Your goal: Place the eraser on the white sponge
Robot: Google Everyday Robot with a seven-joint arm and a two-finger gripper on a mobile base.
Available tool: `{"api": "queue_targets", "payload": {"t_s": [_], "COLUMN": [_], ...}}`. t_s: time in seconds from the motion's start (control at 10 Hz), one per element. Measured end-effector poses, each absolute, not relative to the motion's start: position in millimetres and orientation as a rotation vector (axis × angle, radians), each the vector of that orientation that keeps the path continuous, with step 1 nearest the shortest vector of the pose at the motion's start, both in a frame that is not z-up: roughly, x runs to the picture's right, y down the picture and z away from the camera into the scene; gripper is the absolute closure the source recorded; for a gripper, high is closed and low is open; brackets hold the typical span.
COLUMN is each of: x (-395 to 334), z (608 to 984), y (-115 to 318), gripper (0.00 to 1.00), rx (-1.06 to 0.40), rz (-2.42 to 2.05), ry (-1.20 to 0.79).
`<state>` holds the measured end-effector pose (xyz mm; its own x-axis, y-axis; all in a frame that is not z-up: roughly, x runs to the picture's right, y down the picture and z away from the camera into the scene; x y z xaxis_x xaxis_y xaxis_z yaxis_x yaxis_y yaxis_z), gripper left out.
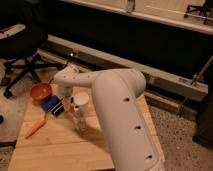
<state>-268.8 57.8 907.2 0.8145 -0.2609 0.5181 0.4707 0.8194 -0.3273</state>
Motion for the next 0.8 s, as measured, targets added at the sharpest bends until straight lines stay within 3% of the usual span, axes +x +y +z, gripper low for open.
{"api": "queue_targets", "payload": {"t_s": [0.6,0.8], "x": [-269.4,-271.1], "z": [919.7,928.0], "y": [72.2,74.4], "gripper": [0.20,0.27], "rx": [-0.513,-0.523], "rz": [-0.392,-0.394], "ry": [-0.470,-0.466]}}
